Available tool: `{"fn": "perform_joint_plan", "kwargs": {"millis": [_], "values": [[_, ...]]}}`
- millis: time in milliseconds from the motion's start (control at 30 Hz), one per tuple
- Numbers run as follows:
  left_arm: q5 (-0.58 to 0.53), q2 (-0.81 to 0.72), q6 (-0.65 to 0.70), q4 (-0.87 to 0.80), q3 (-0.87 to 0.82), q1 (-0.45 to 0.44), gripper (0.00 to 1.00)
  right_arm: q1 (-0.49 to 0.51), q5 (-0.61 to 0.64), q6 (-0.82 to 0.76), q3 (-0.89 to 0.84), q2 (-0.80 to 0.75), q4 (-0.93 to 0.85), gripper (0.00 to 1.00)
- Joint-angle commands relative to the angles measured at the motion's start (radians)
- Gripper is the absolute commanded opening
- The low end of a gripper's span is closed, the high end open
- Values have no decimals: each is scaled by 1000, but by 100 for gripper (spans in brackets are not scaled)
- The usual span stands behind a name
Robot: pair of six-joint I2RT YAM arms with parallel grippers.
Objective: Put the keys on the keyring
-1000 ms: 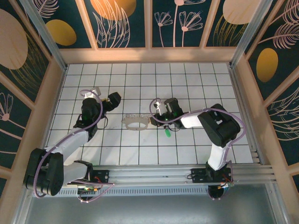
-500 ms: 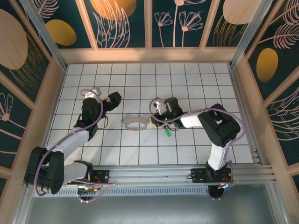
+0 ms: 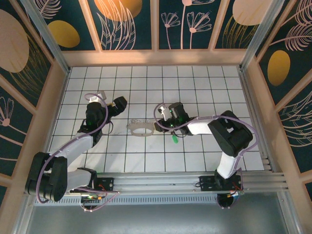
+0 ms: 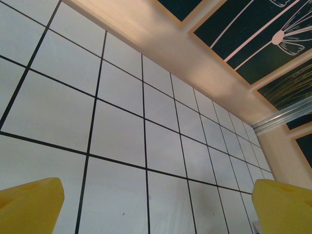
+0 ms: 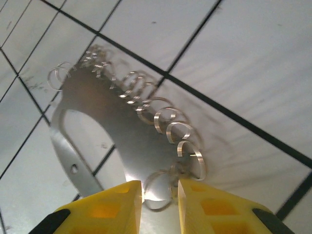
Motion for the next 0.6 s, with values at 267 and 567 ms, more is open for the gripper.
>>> {"fn": "perform_joint_plan", "kwargs": {"millis": [267, 567], "values": [[13, -21, -7, 29, -3, -4, 99, 78, 119, -10, 6, -32, -42, 27], [8, -45, -4, 18, -13, -4, 99, 72, 147, -7, 19, -11, -41, 27]]}}
